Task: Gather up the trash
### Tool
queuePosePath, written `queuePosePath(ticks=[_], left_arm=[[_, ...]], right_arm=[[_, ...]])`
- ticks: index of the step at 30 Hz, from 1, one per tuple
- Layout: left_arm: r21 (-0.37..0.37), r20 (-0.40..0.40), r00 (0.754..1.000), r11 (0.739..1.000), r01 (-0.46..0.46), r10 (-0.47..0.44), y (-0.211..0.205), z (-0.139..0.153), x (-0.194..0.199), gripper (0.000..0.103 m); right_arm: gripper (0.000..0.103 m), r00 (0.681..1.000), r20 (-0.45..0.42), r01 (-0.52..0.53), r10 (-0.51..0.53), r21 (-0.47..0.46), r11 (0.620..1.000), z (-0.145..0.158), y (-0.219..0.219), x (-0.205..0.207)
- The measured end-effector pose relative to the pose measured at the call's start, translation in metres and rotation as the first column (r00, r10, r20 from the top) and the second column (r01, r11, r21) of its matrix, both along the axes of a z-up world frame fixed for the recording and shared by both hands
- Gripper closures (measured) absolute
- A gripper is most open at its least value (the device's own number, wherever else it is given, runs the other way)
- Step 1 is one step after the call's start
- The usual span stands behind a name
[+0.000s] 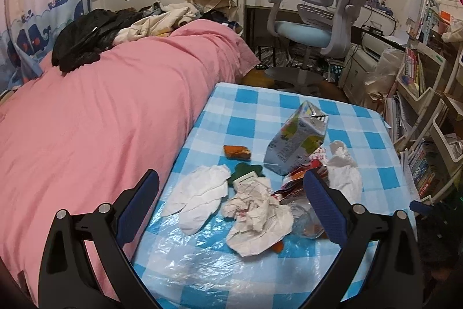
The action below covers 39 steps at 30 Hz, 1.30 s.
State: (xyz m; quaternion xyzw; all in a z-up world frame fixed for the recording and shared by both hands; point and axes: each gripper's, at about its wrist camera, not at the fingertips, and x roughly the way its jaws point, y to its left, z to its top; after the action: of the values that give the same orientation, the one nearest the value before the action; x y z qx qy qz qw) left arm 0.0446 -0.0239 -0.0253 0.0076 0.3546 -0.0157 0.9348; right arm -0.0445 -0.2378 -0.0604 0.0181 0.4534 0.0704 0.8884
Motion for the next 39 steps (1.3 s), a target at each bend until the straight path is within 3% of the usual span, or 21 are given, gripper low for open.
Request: queuePosePath(ticks=[7,11,15,21,25,34,39], left_arm=[[-0.001,-0.013,1.0,1.0,-0.028,0.028,0.016,-0.005,-0.003,0.007],[0.004,-0.015,0.999,0.999,-0.034,0.034,0.022,-0.007,-0.004,0.007],[0.013,-0.027,0.999,0.999,-0.038,0.039,0.026,-0.009,-0.004,0.007],[0.038,-0.054,0.997,0.998,-0.057,0.059,0.036,-0.016,-0.001,0.007],[0.02,-0.087,0.995,0.999,-0.05,0.051,0.045,-0.024,0.001,0.007],[0.034,-0.158,0.984,0.996,0.085,-0.078,0.022,-0.047,0.005,0.007],[0.082,-0.175,0.977,0.986,0.142,-0.126,-0.003,-0.061,0.012,0.007]], right_arm=[[0.008,0.974,0.051,-0.226,0.222,0.089,0.97,0.003,0.043,-0.007],[0.021,0.951,0.04,-0.309,0.306,0.11,0.945,-0.003,0.057,-0.01],[0.026,0.937,0.026,-0.349,0.348,0.127,0.929,-0.008,0.067,-0.012],[0.028,0.93,0.028,-0.368,0.367,0.094,0.925,-0.01,0.075,-0.008],[0.036,0.929,0.022,-0.369,0.369,0.08,0.926,-0.014,0.078,0.003],[0.039,0.93,-0.01,-0.367,0.368,0.052,0.929,-0.024,0.082,0.018],[0.05,0.936,-0.044,-0.347,0.35,0.06,0.936,-0.03,0.075,0.023]])
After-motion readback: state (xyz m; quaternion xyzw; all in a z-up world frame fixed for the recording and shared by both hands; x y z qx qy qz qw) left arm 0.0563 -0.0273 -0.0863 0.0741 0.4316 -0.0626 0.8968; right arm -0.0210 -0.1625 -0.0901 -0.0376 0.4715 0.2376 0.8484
